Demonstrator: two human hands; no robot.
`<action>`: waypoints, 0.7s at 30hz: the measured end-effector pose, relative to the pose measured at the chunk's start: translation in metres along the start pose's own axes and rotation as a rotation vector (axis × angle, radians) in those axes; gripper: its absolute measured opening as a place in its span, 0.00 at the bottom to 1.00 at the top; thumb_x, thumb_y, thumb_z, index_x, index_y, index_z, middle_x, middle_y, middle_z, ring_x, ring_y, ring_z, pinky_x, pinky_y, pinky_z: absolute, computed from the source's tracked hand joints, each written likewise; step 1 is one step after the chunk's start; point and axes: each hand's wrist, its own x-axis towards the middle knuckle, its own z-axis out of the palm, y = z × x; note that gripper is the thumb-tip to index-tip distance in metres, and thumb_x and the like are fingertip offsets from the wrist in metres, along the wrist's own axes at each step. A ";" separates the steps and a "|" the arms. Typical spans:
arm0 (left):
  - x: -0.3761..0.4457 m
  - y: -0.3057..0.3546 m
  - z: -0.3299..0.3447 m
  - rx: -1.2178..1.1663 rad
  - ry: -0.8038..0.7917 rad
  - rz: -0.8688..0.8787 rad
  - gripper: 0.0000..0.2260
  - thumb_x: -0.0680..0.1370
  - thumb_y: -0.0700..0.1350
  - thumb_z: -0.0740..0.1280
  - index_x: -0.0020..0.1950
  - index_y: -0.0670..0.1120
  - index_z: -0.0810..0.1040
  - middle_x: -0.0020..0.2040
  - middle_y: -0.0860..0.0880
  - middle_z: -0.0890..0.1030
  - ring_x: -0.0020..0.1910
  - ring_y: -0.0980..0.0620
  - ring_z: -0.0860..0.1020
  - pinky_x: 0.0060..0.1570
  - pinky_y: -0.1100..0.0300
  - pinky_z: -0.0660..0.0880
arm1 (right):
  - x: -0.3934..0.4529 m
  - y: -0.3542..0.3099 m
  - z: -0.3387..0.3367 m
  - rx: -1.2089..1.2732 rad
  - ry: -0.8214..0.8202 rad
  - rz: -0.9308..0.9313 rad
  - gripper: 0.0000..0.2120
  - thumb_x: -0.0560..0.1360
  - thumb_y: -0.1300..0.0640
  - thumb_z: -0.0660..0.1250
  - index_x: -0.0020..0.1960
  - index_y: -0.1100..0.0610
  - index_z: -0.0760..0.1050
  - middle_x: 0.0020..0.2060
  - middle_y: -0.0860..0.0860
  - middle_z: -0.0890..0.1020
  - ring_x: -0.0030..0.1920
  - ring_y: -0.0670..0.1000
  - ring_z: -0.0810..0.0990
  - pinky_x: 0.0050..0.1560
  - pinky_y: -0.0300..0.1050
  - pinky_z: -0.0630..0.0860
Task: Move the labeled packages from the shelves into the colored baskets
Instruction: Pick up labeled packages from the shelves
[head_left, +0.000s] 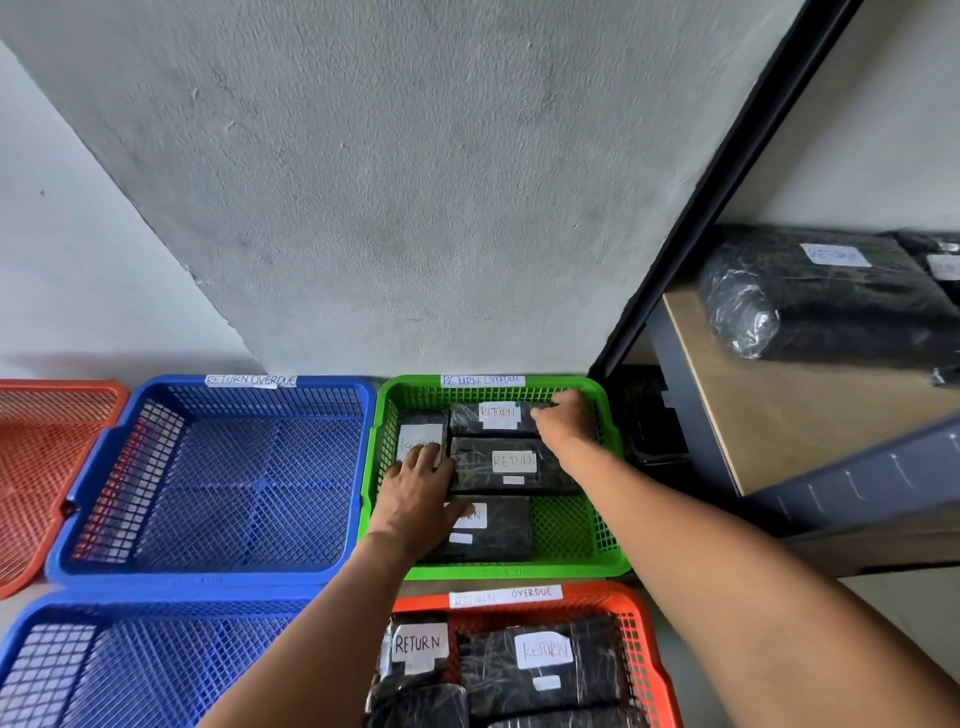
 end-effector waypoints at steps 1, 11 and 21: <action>0.000 0.000 0.000 0.000 -0.007 -0.003 0.27 0.76 0.65 0.67 0.69 0.50 0.72 0.72 0.47 0.68 0.72 0.45 0.66 0.67 0.46 0.69 | -0.001 0.000 -0.002 -0.007 0.003 -0.014 0.22 0.77 0.64 0.68 0.70 0.62 0.70 0.67 0.58 0.76 0.66 0.58 0.75 0.58 0.40 0.69; -0.002 0.002 -0.001 -0.048 -0.018 -0.087 0.30 0.72 0.67 0.69 0.66 0.49 0.71 0.69 0.46 0.69 0.70 0.43 0.68 0.62 0.43 0.74 | -0.034 0.026 -0.009 -0.315 0.153 -0.100 0.17 0.71 0.65 0.62 0.60 0.59 0.76 0.58 0.57 0.79 0.59 0.62 0.78 0.54 0.51 0.76; -0.002 0.005 0.000 0.007 -0.095 -0.121 0.32 0.75 0.66 0.66 0.72 0.50 0.66 0.74 0.46 0.64 0.75 0.44 0.62 0.68 0.45 0.70 | -0.033 0.033 -0.011 -0.067 0.084 -0.100 0.20 0.72 0.68 0.63 0.63 0.61 0.76 0.58 0.59 0.80 0.55 0.60 0.80 0.50 0.45 0.77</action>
